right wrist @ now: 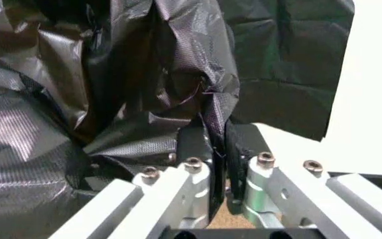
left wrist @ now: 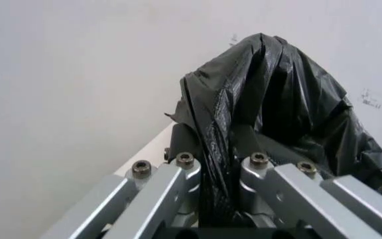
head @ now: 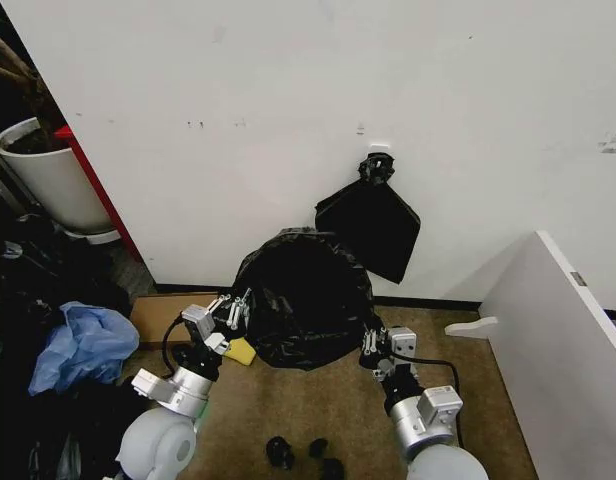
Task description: Place the garbage bag over the trash bin.
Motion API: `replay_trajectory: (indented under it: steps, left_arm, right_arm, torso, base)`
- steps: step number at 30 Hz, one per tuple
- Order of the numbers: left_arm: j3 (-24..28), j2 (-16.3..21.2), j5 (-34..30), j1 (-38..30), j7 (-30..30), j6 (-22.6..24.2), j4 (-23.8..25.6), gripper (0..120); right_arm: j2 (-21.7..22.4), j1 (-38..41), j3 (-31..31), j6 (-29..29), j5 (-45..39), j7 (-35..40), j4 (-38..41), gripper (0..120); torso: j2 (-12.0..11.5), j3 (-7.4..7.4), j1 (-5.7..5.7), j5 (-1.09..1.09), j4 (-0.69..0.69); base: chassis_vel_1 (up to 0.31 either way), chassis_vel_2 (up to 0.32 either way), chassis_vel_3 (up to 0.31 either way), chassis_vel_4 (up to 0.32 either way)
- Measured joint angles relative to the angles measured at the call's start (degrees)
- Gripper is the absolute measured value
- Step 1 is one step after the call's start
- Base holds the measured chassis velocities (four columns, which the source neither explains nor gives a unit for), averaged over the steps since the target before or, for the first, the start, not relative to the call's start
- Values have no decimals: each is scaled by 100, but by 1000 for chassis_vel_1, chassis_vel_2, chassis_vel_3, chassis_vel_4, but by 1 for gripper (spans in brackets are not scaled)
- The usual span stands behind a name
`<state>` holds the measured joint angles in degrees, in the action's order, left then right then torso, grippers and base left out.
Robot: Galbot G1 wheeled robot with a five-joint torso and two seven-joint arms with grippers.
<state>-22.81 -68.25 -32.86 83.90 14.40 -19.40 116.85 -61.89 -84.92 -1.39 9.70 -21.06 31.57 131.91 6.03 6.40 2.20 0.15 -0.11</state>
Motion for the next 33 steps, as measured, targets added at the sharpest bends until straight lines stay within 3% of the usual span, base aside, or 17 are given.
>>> replay_trajectory:
  steps: [17, 28, 33]
  left_arm:
    - [-1, -33, 138, -45, 50, -156, -91, 4]
    - [-66, -23, 237, -118, 343, -425, -222, 4]
    - [-128, -27, 324, -177, 602, -813, -446, 4]
  right_arm:
    - [-1, -53, 34, 141, -98, 34, 48, 64]
    - [36, -87, -47, 141, -704, 16, 189, 29]
    - [4, -56, 8, 185, -1015, 180, 257, 11]
  torso:
    - [0, 0, 0, 0, 0]
    - [0, 0, 0, 0, 0]
    - [0, 0, 0, 0, 0]
  base:
    - [0, 0, 0, 0]
    - [0, 0, 0, 0]
    - [0, 0, 0, 0]
